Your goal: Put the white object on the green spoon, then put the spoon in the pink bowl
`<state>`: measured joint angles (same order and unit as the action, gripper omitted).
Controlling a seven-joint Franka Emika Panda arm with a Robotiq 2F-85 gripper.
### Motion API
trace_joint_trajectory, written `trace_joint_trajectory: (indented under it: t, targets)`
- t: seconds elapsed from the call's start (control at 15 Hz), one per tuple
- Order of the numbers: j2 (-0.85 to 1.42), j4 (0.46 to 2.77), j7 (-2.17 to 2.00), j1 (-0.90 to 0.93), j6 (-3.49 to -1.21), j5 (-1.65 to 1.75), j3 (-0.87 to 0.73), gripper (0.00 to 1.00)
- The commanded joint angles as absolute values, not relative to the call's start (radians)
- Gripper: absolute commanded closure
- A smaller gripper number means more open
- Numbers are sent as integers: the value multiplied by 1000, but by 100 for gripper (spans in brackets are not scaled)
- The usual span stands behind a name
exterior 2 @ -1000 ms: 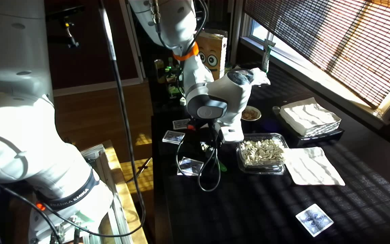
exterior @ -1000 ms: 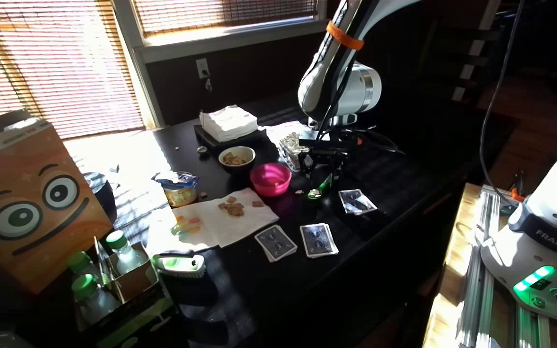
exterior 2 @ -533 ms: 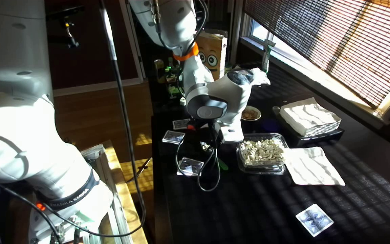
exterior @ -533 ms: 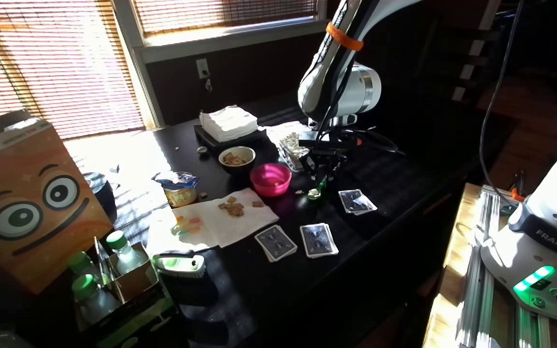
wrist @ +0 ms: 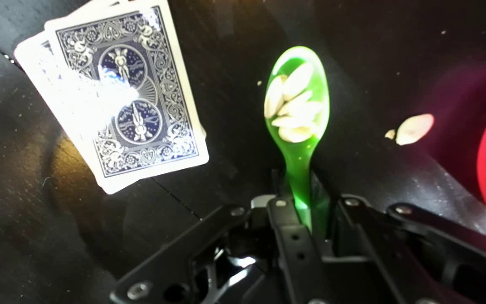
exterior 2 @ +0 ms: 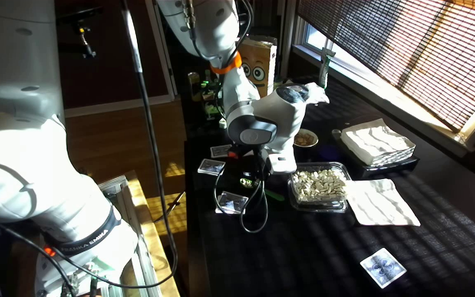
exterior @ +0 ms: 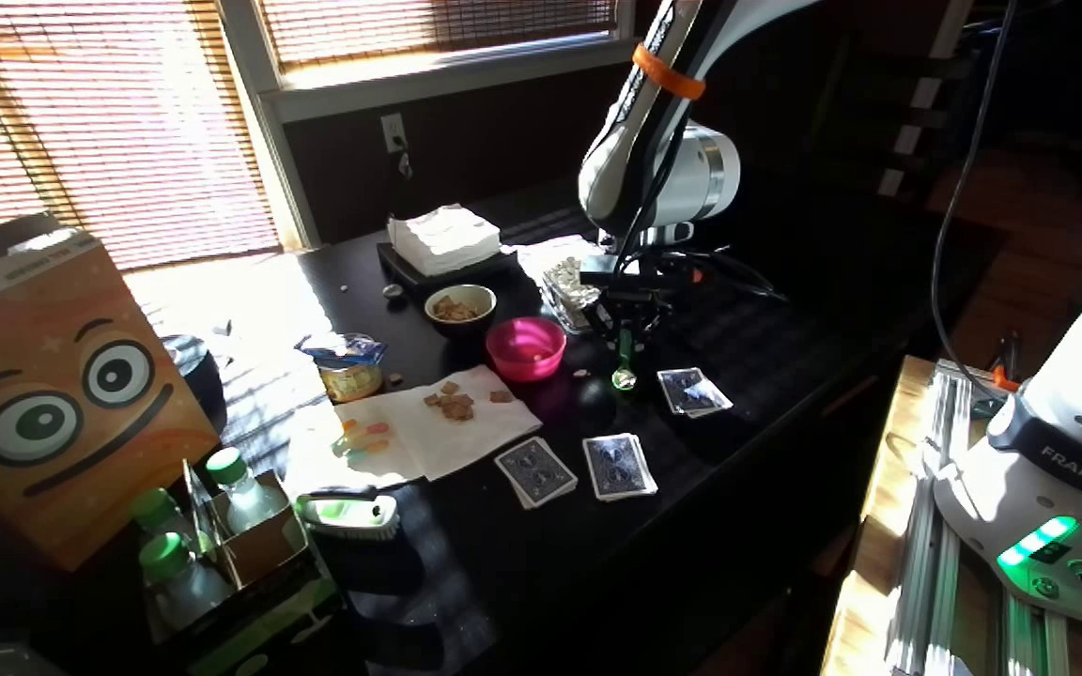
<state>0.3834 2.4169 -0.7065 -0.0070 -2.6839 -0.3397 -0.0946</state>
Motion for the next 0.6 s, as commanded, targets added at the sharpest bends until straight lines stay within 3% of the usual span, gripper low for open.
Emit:
trace_joint_trajectory:
  t: [0.0,0.07,0.53]
  targets:
    - [393,2406,-685,-17,-2715,-369,-80,96]
    - [389,2411,-679,-23,-2725,-378,-76,99]
    - [338,2427,-649,-35,-2695,-381,-69,96]
